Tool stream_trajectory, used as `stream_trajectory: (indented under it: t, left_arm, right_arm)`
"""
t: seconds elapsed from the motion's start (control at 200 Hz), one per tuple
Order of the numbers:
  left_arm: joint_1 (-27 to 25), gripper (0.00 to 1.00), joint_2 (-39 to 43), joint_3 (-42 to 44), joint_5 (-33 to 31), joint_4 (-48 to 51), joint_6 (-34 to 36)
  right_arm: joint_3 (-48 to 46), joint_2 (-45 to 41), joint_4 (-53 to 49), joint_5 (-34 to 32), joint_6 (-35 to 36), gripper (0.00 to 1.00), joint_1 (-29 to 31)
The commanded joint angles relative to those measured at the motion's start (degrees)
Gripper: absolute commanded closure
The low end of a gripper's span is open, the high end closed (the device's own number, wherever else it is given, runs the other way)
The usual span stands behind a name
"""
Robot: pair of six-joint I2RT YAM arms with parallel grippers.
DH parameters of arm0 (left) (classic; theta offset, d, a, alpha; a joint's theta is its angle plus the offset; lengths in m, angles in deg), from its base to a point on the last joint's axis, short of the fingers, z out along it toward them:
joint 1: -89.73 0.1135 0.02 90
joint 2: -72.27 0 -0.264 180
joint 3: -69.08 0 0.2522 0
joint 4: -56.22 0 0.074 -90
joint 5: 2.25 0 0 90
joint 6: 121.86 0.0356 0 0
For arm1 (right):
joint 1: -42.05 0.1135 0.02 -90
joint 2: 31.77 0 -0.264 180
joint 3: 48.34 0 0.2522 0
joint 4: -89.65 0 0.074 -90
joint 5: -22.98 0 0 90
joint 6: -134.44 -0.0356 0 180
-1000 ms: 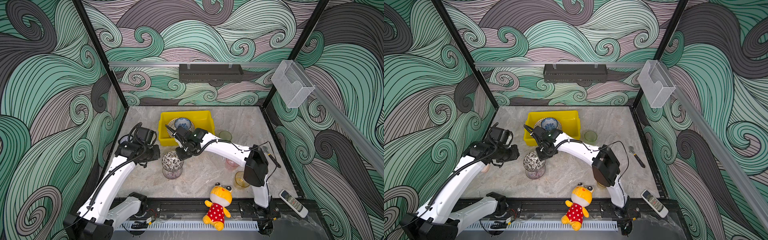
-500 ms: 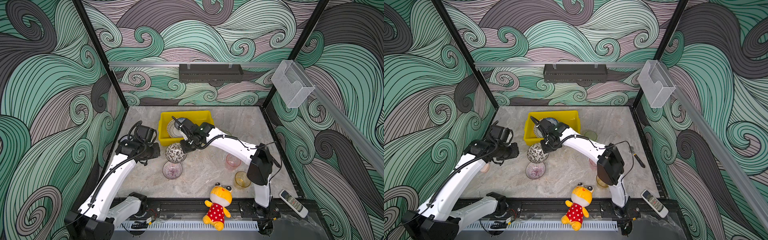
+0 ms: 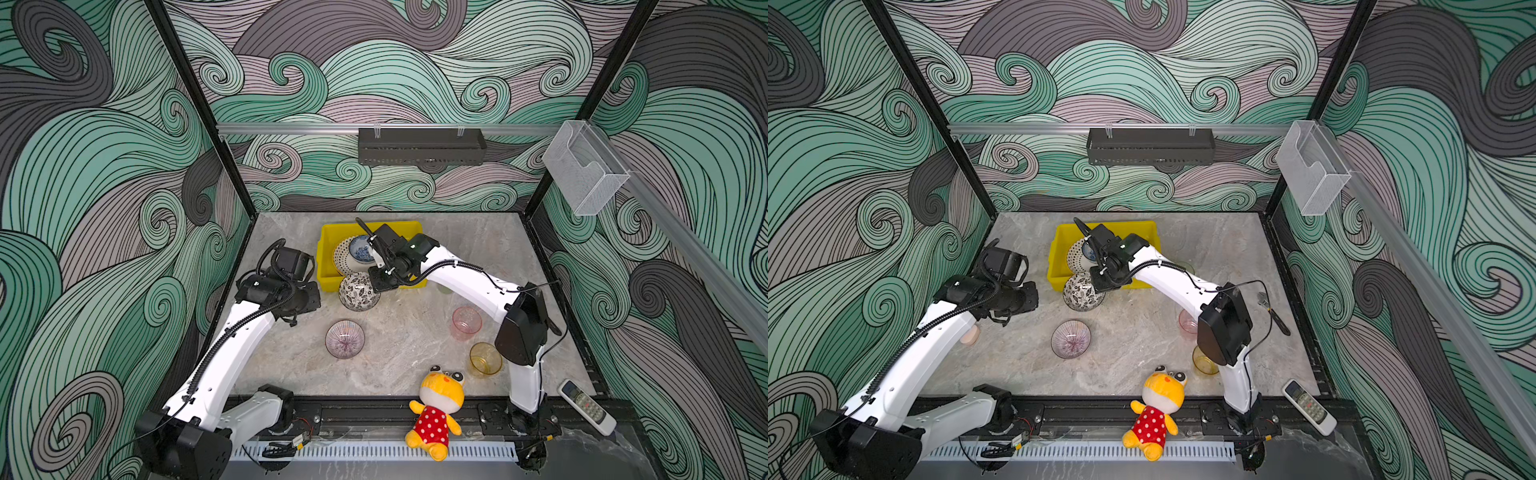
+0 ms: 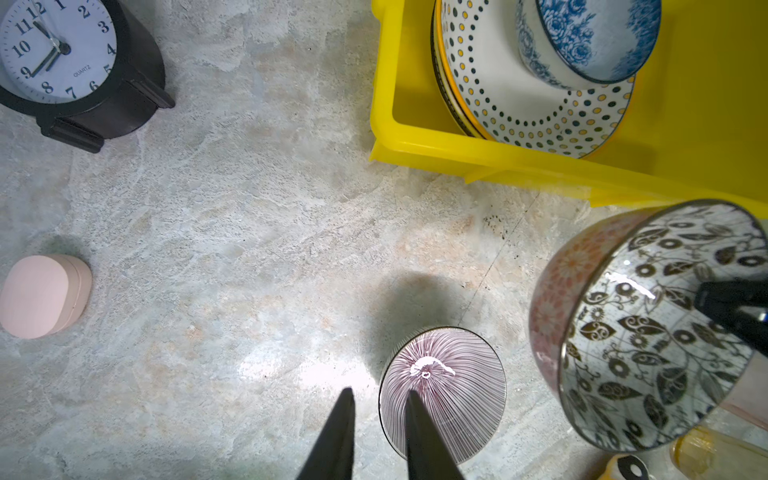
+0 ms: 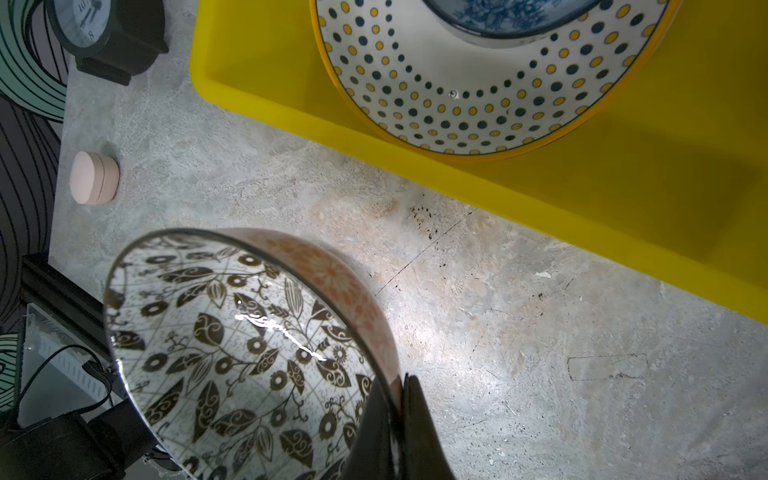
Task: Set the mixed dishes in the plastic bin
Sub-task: 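Carry the leaf-patterned bowl with the right gripper over the yellow bin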
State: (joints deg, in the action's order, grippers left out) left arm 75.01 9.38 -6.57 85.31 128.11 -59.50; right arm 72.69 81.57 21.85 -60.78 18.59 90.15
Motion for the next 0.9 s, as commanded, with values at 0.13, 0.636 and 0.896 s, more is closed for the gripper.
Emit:
stream_trajectory:
  t: [0.13, 0.636, 0.896]
  left_arm:
    - [1.01, 0.75, -1.30, -2.35, -2.38, -1.71, 0.03]
    - [2.41, 0.75, -5.11, -4.19, -2.22, -4.42, 1.61]
    - [3.27, 0.75, -7.54, -5.12, -0.99, -5.74, 2.46]
  right_arm:
    - [4.55, -1.12, 0.76, 0.85, 0.28, 1.00, -1.94]
    - [9.14, 1.72, 0.77, 2.21, -0.19, 1.00, -6.11]
    - [11.77, 3.45, 0.78, 2.61, -1.05, 1.00, -8.41]
